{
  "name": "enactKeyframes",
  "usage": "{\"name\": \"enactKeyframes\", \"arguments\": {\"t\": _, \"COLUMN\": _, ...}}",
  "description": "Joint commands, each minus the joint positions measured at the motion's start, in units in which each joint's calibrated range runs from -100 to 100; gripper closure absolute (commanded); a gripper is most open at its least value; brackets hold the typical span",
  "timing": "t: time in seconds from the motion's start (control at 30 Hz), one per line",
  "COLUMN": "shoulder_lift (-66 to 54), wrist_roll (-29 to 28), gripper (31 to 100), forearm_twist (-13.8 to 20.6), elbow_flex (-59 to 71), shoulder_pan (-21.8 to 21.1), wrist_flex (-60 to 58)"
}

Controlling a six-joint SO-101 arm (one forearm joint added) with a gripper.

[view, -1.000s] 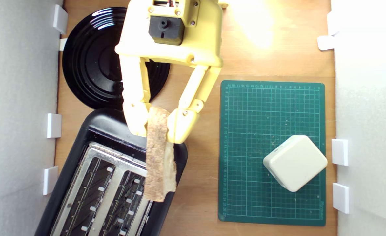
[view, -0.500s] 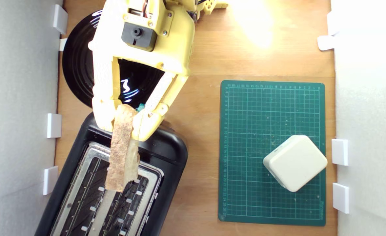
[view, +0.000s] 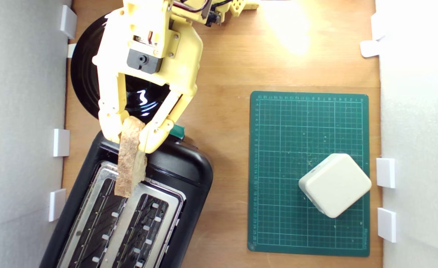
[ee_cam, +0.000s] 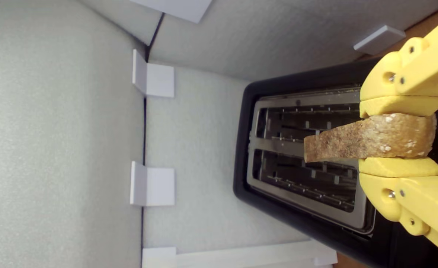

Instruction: Pick bread and place in toaster

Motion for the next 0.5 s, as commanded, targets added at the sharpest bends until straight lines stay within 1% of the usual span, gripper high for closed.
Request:
{"name": "enactKeyframes", "arguments": {"t": 0.0, "shoulder_lift": -0.13, "wrist_roll": -0.11, "gripper": 73.2, "forearm_twist": -0.15, "elbow_flex": -5.65, "shoulder_pan": 0.68, "wrist_flex": 0.17}}
{"name": "enactKeyframes", "arguments": {"t": 0.27, "shoulder_lift": 3.61, "wrist_roll": -1.0, "gripper": 73.2, "forearm_twist": 0.39, "elbow_flex": -12.65, "shoulder_pan": 1.24, "wrist_flex": 0.08}}
{"name": "enactKeyframes", "arguments": {"t": 0.37, "shoulder_lift": 5.03, "wrist_roll": -1.32, "gripper": 73.2, "forearm_twist": 2.75, "elbow_flex": -13.55, "shoulder_pan": 1.24, "wrist_flex": 0.08}}
{"name": "enactKeyframes", "arguments": {"t": 0.47, "shoulder_lift": 5.69, "wrist_roll": -2.62, "gripper": 73.2, "forearm_twist": 3.65, "elbow_flex": -14.73, "shoulder_pan": 1.24, "wrist_flex": 0.08}}
